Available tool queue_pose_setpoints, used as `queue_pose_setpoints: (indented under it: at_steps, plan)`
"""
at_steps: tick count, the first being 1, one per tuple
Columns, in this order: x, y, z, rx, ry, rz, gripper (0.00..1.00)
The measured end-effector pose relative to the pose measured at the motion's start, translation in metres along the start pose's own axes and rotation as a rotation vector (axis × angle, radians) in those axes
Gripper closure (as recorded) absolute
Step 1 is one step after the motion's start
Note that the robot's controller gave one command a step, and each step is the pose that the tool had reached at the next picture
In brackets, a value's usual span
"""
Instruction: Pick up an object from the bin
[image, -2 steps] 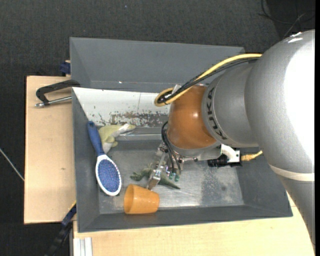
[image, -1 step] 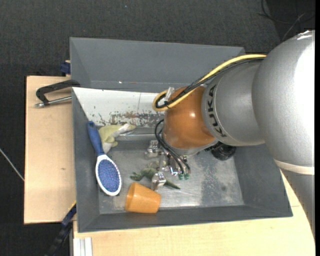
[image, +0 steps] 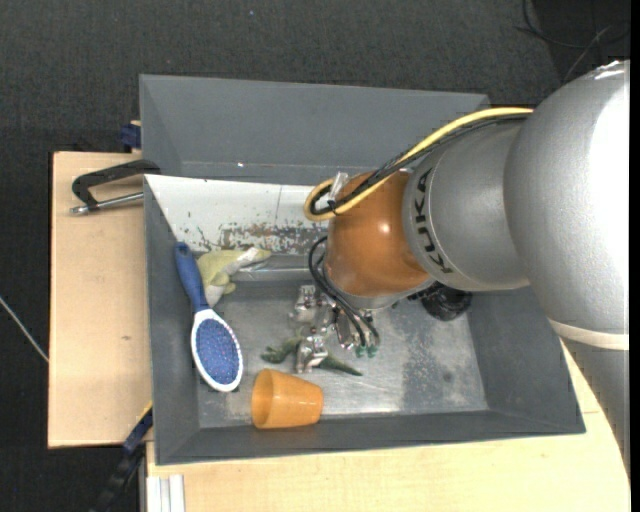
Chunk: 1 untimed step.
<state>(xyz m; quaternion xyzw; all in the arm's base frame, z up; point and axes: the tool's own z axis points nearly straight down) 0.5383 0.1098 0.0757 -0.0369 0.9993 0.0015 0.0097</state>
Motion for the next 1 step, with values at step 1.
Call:
queue_pose_setpoints:
  at_steps: [1]
  plan:
    - [-0.0098, -0.0004, -0.1281, 0.000, 0.006, -0.012, 1.00]
